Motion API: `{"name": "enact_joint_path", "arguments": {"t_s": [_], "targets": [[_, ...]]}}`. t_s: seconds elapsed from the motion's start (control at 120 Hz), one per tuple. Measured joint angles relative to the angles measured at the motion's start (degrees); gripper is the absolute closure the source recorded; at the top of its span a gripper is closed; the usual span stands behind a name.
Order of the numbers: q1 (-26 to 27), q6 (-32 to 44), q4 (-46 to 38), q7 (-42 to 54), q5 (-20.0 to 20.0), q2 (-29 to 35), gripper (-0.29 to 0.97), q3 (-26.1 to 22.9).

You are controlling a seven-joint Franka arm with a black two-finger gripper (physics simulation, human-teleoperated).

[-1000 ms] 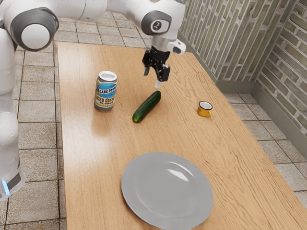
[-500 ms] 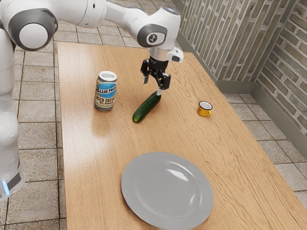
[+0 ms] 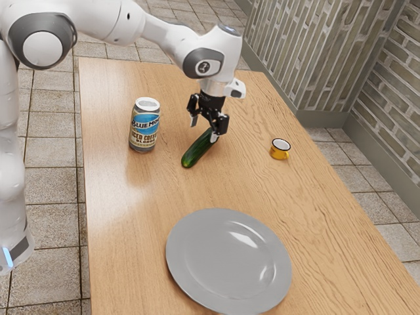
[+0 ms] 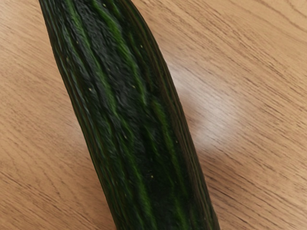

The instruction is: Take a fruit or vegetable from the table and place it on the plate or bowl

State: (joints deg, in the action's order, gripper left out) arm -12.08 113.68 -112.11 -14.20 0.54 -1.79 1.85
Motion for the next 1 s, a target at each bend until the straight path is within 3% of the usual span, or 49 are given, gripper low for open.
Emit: {"name": "enact_joint_path", "arguments": {"t_s": [1.0], "targets": [[0.3, 4.0, -3.0, -2.1, 0.0, -1.3, 0.00, -1.1]]}}
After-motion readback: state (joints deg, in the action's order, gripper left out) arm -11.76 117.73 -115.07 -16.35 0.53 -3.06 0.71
